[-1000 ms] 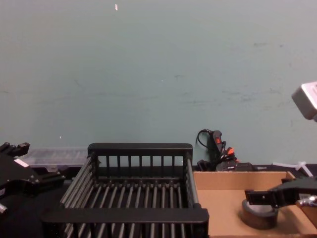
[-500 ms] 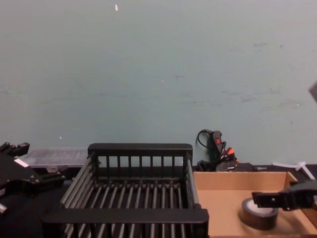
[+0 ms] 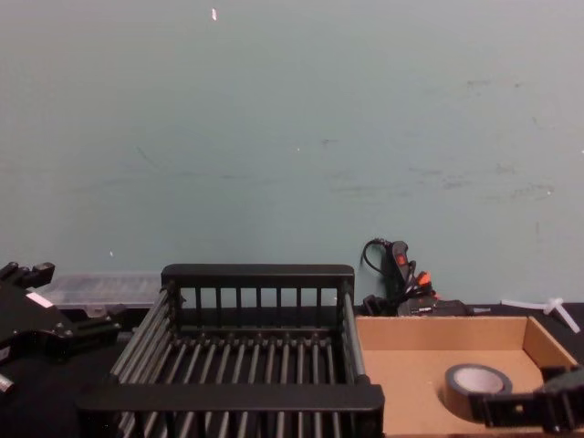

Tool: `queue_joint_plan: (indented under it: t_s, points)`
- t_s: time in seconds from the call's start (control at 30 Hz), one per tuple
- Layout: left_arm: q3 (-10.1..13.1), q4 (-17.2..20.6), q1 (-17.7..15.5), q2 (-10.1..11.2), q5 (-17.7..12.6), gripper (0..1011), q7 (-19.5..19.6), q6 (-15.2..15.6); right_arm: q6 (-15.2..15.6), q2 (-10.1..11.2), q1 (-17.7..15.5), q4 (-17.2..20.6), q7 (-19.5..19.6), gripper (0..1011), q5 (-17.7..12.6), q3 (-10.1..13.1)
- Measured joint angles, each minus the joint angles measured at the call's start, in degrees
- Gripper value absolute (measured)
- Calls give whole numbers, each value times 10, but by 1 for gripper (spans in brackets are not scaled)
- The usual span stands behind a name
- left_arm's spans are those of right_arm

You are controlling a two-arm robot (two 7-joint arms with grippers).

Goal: Pick up the white tape and place it into the black box , Pick up the silver tape and place it into the brown box.

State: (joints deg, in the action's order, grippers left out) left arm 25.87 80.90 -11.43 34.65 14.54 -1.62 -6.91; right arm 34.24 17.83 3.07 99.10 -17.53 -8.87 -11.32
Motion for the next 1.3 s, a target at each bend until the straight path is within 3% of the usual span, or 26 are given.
queue_joint_plan:
  t_s: [0.23,0.6,1.3]
  points:
    - [0,0,0,0,0,1001,0,0,28,18,-35,51,-6,1002,-3,-12]
    - [0,0,0,0,0,1001,0,0,33,27,-59,79,-6,1002,19,-45]
    - [0,0,0,0,0,1001,0,0,24,23,-57,70,-35,1002,53,-99]
